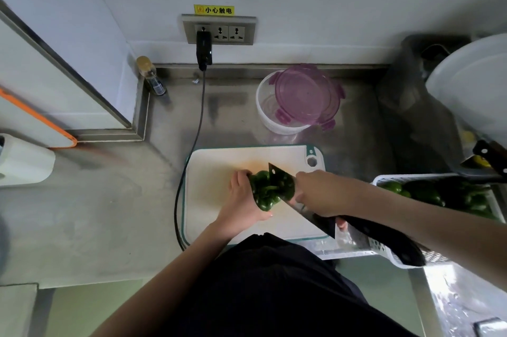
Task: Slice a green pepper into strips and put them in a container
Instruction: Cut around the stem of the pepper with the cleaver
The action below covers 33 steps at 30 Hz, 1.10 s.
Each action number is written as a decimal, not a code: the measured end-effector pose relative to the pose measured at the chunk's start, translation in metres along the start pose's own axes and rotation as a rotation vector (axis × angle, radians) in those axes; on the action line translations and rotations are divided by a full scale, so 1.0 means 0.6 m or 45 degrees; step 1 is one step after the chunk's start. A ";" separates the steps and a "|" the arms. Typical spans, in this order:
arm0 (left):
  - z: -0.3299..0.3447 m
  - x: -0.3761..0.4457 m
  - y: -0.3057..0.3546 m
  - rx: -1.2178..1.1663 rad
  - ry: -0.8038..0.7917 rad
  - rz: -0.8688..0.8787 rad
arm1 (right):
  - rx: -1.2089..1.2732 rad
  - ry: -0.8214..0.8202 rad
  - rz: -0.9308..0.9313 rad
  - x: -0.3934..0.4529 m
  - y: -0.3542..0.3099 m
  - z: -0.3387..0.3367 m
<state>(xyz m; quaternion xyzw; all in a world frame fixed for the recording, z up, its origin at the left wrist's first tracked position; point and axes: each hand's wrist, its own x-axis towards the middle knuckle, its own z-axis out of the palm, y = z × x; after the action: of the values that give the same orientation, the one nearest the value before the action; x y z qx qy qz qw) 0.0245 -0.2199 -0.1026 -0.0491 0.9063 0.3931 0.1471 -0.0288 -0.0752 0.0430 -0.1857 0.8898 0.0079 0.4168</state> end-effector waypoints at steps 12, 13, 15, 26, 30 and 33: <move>-0.002 -0.003 0.008 -0.108 0.058 -0.100 | -0.098 0.007 -0.056 0.014 -0.021 -0.005; -0.002 -0.003 0.007 -0.115 0.054 -0.113 | -0.101 0.017 -0.063 0.009 -0.020 0.000; -0.001 -0.005 0.006 -0.137 0.050 -0.127 | -0.097 0.039 -0.071 0.003 -0.011 0.015; -0.009 -0.035 0.010 -0.236 -0.066 -0.127 | 0.348 0.188 0.174 -0.064 0.036 0.001; -0.020 -0.037 0.001 -0.197 -0.095 -0.064 | 0.478 0.148 0.198 -0.068 0.030 0.036; -0.027 -0.023 -0.001 -0.136 -0.166 -0.086 | 0.426 0.165 0.214 -0.064 0.021 0.046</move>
<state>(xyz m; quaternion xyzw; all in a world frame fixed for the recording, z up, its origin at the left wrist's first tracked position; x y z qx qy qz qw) 0.0339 -0.2325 -0.0885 -0.0617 0.8704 0.4381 0.2161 0.0100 -0.0463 0.0518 -0.0391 0.9160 -0.1173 0.3816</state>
